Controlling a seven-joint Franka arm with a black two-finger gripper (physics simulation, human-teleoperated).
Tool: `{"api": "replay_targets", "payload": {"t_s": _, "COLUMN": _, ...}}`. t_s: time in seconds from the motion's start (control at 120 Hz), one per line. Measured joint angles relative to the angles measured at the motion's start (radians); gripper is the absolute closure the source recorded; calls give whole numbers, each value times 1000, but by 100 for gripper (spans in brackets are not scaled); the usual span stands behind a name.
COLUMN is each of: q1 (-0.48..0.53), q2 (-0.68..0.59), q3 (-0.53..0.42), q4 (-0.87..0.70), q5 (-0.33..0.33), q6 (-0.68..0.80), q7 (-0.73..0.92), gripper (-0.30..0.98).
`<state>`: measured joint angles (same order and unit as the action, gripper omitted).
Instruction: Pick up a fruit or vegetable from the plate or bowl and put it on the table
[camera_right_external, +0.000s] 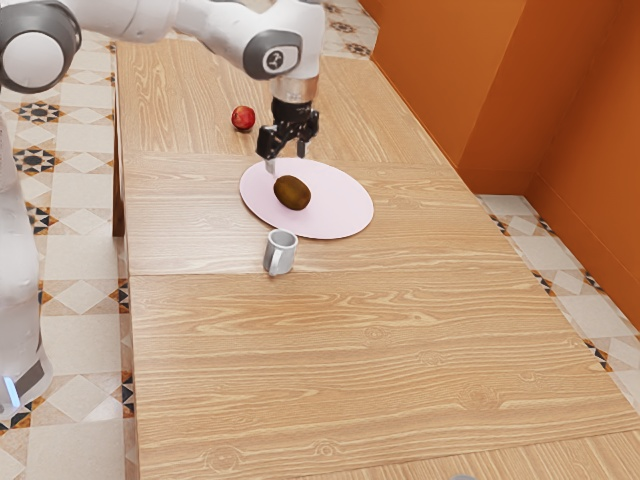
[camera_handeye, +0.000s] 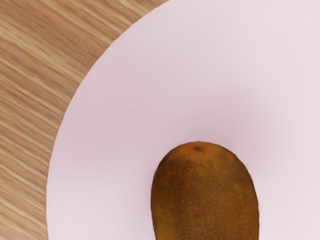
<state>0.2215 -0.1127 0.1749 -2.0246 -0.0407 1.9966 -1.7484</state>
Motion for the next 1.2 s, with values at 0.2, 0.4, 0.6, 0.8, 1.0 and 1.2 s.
{"api": "replay_targets", "payload": {"t_s": 0.2, "q1": -10, "q2": 51, "q3": -2, "q4": -2, "q5": -6, "q6": 59, "q7": 42, "gripper": 0}}
{"api": "replay_targets", "payload": {"t_s": 0.4, "q1": -1, "q2": 107, "q3": -2, "q4": 3, "q5": -29, "q6": 101, "q7": 74, "gripper": 0}}
{"api": "replay_targets", "payload": {"t_s": 0.6, "q1": 9, "q2": 152, "q3": -2, "q4": 15, "q5": -51, "q6": 133, "q7": 99, "gripper": 0}}
{"api": "replay_targets", "payload": {"t_s": 0.8, "q1": 13, "q2": 190, "q3": -2, "q4": 24, "q5": -67, "q6": 153, "q7": 117, "gripper": 0}}
{"api": "replay_targets", "payload": {"t_s": 1.0, "q1": 14, "q2": 210, "q3": -2, "q4": 22, "q5": -96, "q6": 170, "q7": 131, "gripper": 0}}
{"api": "replay_targets", "payload": {"t_s": 1.2, "q1": 14, "q2": 212, "q3": -2, "q4": 20, "q5": -155, "q6": 179, "q7": 136, "gripper": 32}}
